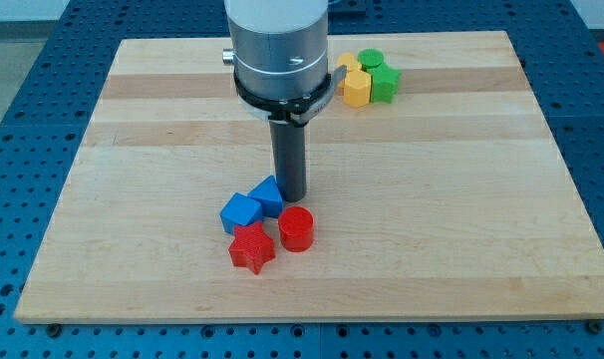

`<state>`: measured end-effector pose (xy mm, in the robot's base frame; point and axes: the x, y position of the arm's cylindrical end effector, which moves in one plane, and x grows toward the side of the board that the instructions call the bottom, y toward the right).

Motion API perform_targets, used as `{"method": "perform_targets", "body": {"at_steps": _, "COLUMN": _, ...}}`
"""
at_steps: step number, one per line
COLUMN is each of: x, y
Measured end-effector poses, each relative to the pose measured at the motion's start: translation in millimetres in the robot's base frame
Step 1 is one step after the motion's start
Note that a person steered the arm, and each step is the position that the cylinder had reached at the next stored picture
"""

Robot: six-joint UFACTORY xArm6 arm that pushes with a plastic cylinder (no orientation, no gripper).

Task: Point your arm towards top center

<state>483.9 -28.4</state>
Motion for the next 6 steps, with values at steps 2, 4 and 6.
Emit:
{"method": "perform_targets", "body": {"at_steps": 2, "x": -14.1, "y": 0.0}}
{"method": "perform_targets", "body": {"at_steps": 4, "x": -96.3, "y": 0.0}}
{"method": "perform_targets", "body": {"at_steps": 6, "x": -192.2, "y": 0.1}}
